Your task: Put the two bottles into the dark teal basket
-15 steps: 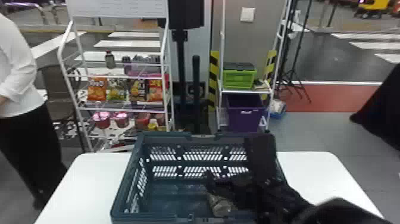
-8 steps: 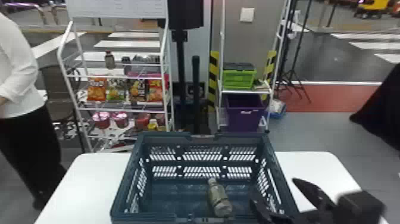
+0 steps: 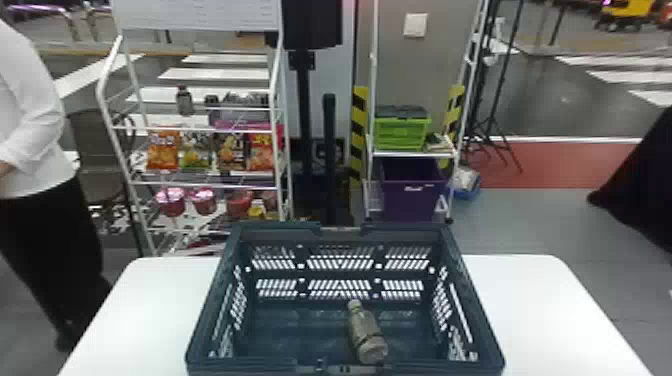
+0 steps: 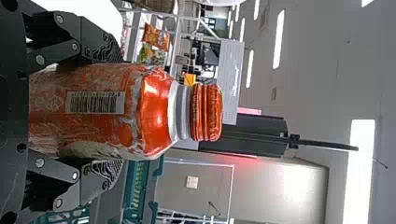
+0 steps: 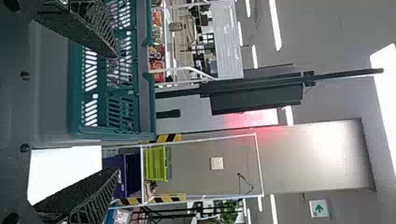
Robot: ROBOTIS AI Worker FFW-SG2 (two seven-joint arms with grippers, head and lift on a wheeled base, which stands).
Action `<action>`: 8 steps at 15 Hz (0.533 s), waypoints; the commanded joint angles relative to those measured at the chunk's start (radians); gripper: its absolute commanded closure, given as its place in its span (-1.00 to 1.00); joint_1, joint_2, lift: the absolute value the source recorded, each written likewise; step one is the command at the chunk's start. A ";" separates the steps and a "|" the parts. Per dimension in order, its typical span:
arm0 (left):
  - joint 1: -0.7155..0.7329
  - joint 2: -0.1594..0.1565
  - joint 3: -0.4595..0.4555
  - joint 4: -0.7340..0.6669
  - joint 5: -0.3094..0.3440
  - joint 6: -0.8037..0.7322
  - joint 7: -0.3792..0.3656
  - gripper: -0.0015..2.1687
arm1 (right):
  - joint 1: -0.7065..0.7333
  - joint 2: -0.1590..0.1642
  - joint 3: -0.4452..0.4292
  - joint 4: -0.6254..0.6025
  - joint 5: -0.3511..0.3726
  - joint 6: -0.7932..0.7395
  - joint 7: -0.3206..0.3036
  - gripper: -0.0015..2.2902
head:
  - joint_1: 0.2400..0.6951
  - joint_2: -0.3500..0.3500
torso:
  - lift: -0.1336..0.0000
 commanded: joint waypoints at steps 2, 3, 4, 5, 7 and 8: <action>0.037 0.000 0.029 -0.119 -0.012 0.057 0.000 0.98 | 0.048 0.012 -0.003 0.060 -0.003 -0.084 0.010 -0.99 | 0.14 0.00 | 1.00; 0.043 0.000 0.039 -0.182 -0.014 0.124 0.000 0.98 | 0.062 0.012 -0.003 0.058 -0.003 -0.078 0.009 -0.99 | 0.14 0.00 | 1.00; 0.043 0.002 0.046 -0.252 -0.028 0.207 0.000 0.98 | 0.074 0.015 -0.006 0.055 -0.003 -0.072 0.009 -0.99 | 0.14 0.00 | 1.00; 0.040 0.002 0.051 -0.315 -0.046 0.305 0.000 0.98 | 0.091 0.019 -0.016 0.052 -0.003 -0.062 0.009 -0.99 | 0.14 0.00 | 1.00; -0.005 0.000 0.048 -0.448 -0.090 0.569 0.000 0.98 | 0.114 0.025 -0.034 0.055 -0.007 -0.065 0.009 -0.99 | 0.14 0.00 | 1.00; -0.048 0.000 0.040 -0.514 -0.101 0.726 -0.002 0.98 | 0.126 0.025 -0.049 0.060 -0.010 -0.075 0.010 -0.99 | 0.14 0.00 | 1.00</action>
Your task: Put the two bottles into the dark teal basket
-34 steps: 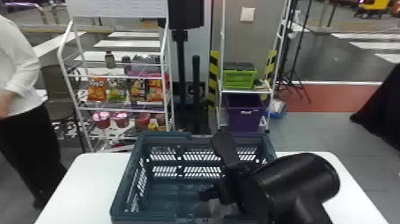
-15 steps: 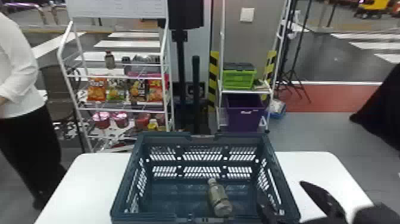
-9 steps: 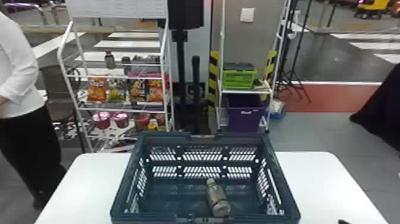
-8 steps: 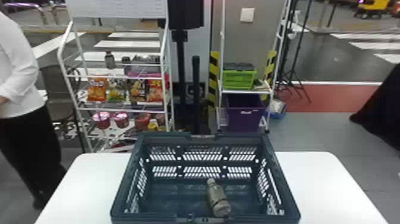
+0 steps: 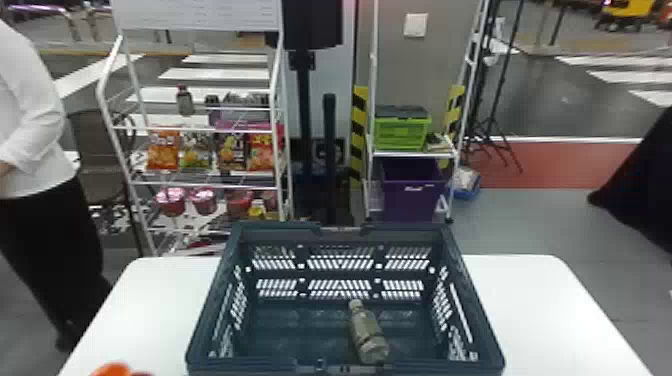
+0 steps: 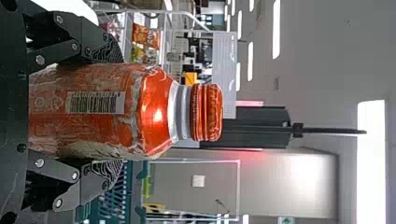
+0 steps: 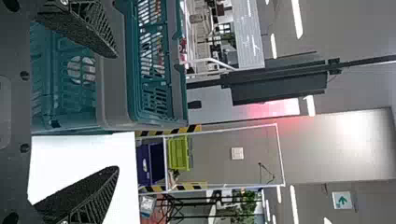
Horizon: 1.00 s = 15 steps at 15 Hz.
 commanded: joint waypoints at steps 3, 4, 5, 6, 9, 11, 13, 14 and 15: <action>-0.267 0.012 -0.062 -0.210 -0.026 0.676 -0.006 0.98 | 0.039 0.010 -0.047 0.027 -0.024 -0.048 0.019 -0.99 | 0.14 0.00 | 1.00; -0.360 0.021 -0.091 -0.232 -0.022 0.836 -0.006 0.98 | 0.042 0.016 -0.051 0.033 -0.026 -0.055 0.027 -0.99 | 0.14 0.00 | 1.00; -0.441 0.022 -0.117 -0.239 -0.021 0.959 -0.006 0.98 | 0.042 0.019 -0.054 0.038 -0.026 -0.055 0.033 -0.99 | 0.14 0.00 | 1.00; -0.534 0.019 -0.151 -0.242 -0.022 1.072 -0.018 0.98 | 0.042 0.019 -0.053 0.039 -0.026 -0.051 0.034 -0.99 | 0.14 0.00 | 1.00; -0.784 0.007 -0.251 -0.186 -0.029 1.244 -0.050 0.98 | 0.030 0.019 -0.053 0.044 -0.020 -0.012 0.034 -0.99 | 0.14 0.00 | 1.00; -0.929 -0.011 -0.260 -0.064 0.021 1.327 -0.160 0.98 | 0.015 0.019 -0.056 0.042 -0.018 0.044 0.034 -0.99 | 0.14 0.00 | 1.00; -1.070 -0.027 -0.275 0.090 0.073 1.416 -0.242 0.98 | 0.004 0.018 -0.067 0.042 -0.026 0.084 0.034 -0.99 | 0.14 0.00 | 1.00; -1.119 -0.054 -0.277 0.169 0.059 1.428 -0.299 0.98 | 0.001 0.018 -0.068 0.044 -0.026 0.096 0.034 -0.99 | 0.14 0.00 | 1.00; -1.177 -0.057 -0.289 0.252 0.059 1.434 -0.346 0.98 | -0.008 0.016 -0.068 0.053 -0.026 0.111 0.036 -0.99 | 0.14 0.00 | 1.00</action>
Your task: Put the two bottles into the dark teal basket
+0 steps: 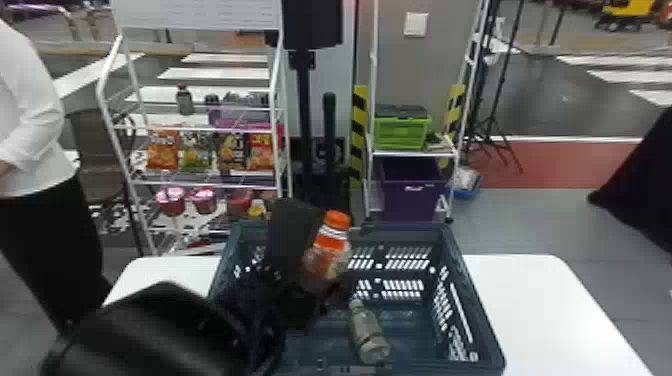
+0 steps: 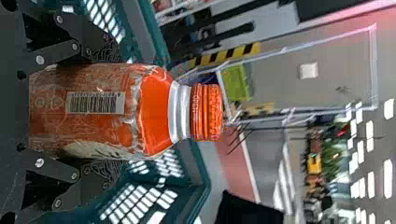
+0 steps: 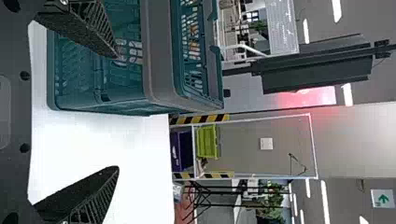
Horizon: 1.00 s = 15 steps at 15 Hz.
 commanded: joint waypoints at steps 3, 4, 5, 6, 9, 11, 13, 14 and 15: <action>-0.245 -0.045 -0.047 0.348 -0.030 0.148 -0.195 0.98 | -0.027 0.000 0.000 0.041 -0.001 0.031 0.001 -0.99 | 0.14 0.00 | 1.00; -0.297 -0.050 -0.069 0.442 -0.045 0.170 -0.230 0.98 | -0.030 0.000 -0.002 0.044 -0.002 0.034 0.001 -0.99 | 0.14 0.00 | 1.00; -0.332 -0.062 -0.081 0.513 -0.064 0.173 -0.264 0.98 | -0.030 0.000 -0.002 0.047 -0.004 0.034 0.001 -0.99 | 0.14 0.00 | 1.00; -0.366 -0.079 -0.081 0.592 -0.090 0.173 -0.293 0.98 | -0.031 0.000 -0.002 0.050 -0.010 0.034 0.001 -0.99 | 0.14 0.00 | 1.00; -0.449 -0.105 -0.109 0.753 -0.136 0.173 -0.378 0.98 | -0.040 0.000 0.000 0.062 -0.010 0.034 0.001 -0.99 | 0.14 0.00 | 1.00; -0.481 -0.120 -0.109 0.847 -0.179 0.173 -0.439 0.98 | -0.042 0.002 0.003 0.065 -0.010 0.034 0.001 -0.99 | 0.14 0.00 | 1.00; -0.492 -0.120 -0.109 0.891 -0.203 0.173 -0.464 0.97 | -0.043 0.002 0.004 0.068 -0.010 0.034 0.001 -0.99 | 0.14 0.00 | 1.00; -0.495 -0.120 -0.107 0.896 -0.212 0.173 -0.467 0.88 | -0.043 0.002 0.006 0.070 -0.013 0.034 0.001 -0.99 | 0.14 0.00 | 1.00; -0.493 -0.120 -0.105 0.904 -0.212 0.170 -0.465 0.56 | -0.045 0.000 0.004 0.072 -0.021 0.034 0.001 -0.99 | 0.14 0.00 | 1.00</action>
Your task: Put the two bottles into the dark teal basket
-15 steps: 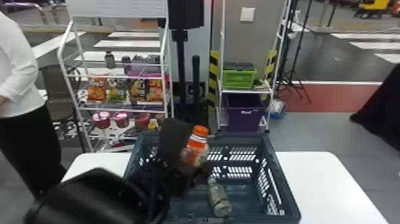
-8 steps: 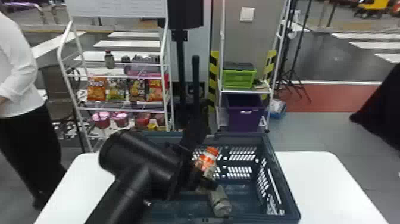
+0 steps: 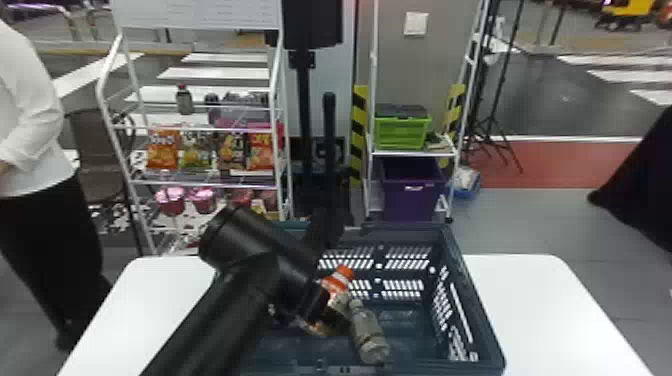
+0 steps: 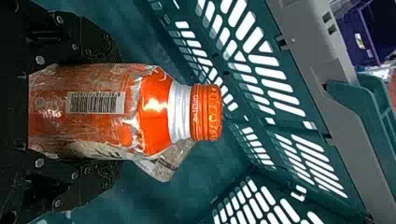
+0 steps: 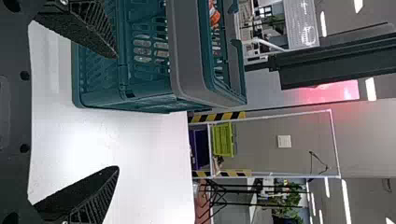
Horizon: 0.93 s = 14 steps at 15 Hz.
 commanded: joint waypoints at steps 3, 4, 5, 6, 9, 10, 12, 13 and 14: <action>0.020 -0.003 0.008 -0.025 0.004 -0.010 0.033 -1.00 | -0.005 -0.002 -0.001 0.005 -0.007 0.003 0.000 -0.99 | 0.14 0.00 | 1.00; 0.026 -0.003 0.013 -0.053 0.013 -0.010 0.056 -1.00 | -0.005 -0.003 -0.001 0.004 -0.007 0.006 0.000 -0.99 | 0.14 0.00 | 1.00; 0.039 -0.003 0.014 -0.086 0.021 -0.010 0.072 -0.98 | -0.005 -0.003 -0.001 0.005 -0.008 0.006 0.002 -0.98 | 0.14 0.00 | 1.00; 0.054 -0.003 0.024 -0.131 0.030 -0.017 0.097 -0.98 | -0.003 -0.005 -0.001 0.005 -0.008 0.006 0.002 -0.98 | 0.14 0.00 | 1.00; 0.117 0.023 0.079 -0.290 0.074 -0.035 0.158 -0.98 | 0.003 -0.003 -0.004 0.004 -0.016 0.006 0.015 -0.98 | 0.14 0.00 | 1.00; 0.160 0.038 0.106 -0.373 0.087 -0.035 0.186 -0.98 | 0.008 -0.002 -0.004 0.002 -0.016 0.000 0.015 -0.98 | 0.14 0.00 | 1.00; 0.275 0.073 0.165 -0.554 0.145 -0.056 0.316 -0.98 | 0.026 -0.002 -0.004 -0.010 -0.016 -0.022 0.018 -0.98 | 0.14 0.00 | 1.00; 0.353 0.098 0.191 -0.658 0.162 -0.112 0.375 -0.98 | 0.032 -0.002 -0.004 -0.018 -0.016 -0.028 0.018 -0.98 | 0.14 0.00 | 1.00; 0.425 0.107 0.221 -0.744 0.183 -0.145 0.413 -0.97 | 0.037 -0.002 -0.004 -0.023 -0.016 -0.034 0.020 -0.98 | 0.14 0.00 | 1.00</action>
